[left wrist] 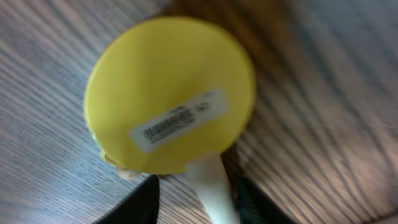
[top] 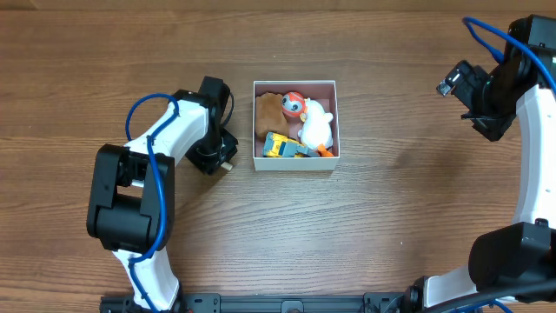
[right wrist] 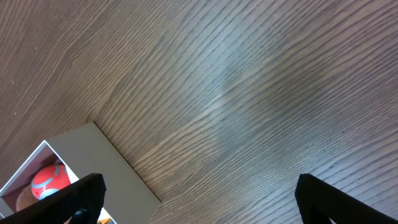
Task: Pack container
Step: 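Grasp the yellow lollipop toy by its stick with the left gripper, then lower the lollipop toy into the box and release it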
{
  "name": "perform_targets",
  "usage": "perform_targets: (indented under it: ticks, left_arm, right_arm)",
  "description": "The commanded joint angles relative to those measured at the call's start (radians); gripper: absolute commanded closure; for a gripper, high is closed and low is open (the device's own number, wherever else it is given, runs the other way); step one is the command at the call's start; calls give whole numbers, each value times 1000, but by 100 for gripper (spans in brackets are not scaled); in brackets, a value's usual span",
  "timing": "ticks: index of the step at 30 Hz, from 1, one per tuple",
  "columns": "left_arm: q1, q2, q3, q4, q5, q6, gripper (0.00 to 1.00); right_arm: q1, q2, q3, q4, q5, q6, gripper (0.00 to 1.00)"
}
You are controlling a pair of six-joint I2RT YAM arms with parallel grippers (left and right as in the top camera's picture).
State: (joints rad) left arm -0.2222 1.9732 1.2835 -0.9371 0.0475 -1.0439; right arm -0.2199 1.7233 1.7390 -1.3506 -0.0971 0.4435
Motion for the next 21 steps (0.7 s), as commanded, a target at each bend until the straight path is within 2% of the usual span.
perform_targets:
  ticks: [1, 3, 5, 8, 10, 12, 16, 18, 21]
  left_arm:
    - [0, 1, -22, 7, -28, -24, 84]
    - [0, 1, -17, 8, -19, 28, 93]
    - [1, 0, -3, 5, 4, 122, 96]
    - [10, -3, 59, -40, 32, 295, 96]
    - [12, -9, 159, -129, 17, 455, 96]
    - [12, -16, 285, -237, -32, 542, 96]
    - [-5, -32, 565, -401, -58, 679, 96]
    - [-33, -33, 693, -449, -54, 711, 96]
    - [-94, -32, 780, -452, -26, 723, 96]
  right_arm:
    - [3, -16, 14, 2, 10, -6, 0]
    - [3, -16, 14, 1, 10, -6, 0]
    - [3, -16, 14, 1, 10, -6, 0]
    - [3, -16, 14, 1, 10, -6, 0]
    - [3, -16, 14, 1, 10, -6, 0]
    - [3, -16, 14, 1, 10, -6, 0]
    - [3, -16, 14, 2, 9, -6, 0]
    - [3, -16, 14, 2, 10, -6, 0]
    - [3, -16, 14, 2, 10, -6, 0]
